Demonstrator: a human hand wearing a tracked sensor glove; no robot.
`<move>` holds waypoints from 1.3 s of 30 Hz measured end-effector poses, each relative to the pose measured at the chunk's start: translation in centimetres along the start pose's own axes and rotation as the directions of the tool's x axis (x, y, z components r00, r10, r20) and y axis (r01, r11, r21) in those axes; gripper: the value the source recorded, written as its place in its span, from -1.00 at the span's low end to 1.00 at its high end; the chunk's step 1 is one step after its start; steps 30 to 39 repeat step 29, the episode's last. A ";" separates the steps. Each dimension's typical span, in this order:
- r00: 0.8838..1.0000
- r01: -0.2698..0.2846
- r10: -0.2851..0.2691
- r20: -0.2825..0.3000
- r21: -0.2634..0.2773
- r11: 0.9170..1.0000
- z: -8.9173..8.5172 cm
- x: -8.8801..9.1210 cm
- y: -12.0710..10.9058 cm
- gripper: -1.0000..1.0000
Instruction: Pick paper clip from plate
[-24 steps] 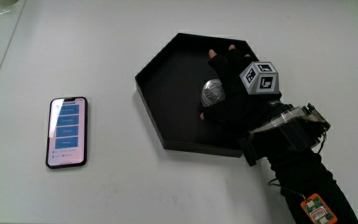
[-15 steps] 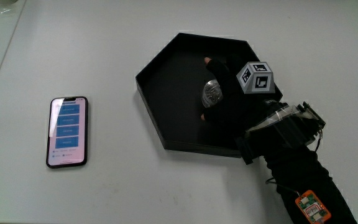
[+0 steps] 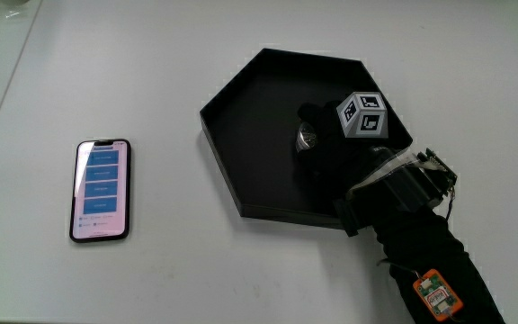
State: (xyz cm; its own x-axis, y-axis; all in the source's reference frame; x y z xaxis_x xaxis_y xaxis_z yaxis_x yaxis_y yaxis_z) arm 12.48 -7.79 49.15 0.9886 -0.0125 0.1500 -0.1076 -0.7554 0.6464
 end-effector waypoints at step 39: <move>0.993 0.038 -0.030 -0.112 0.075 0.996 3.6 6.5 -1.4 1.00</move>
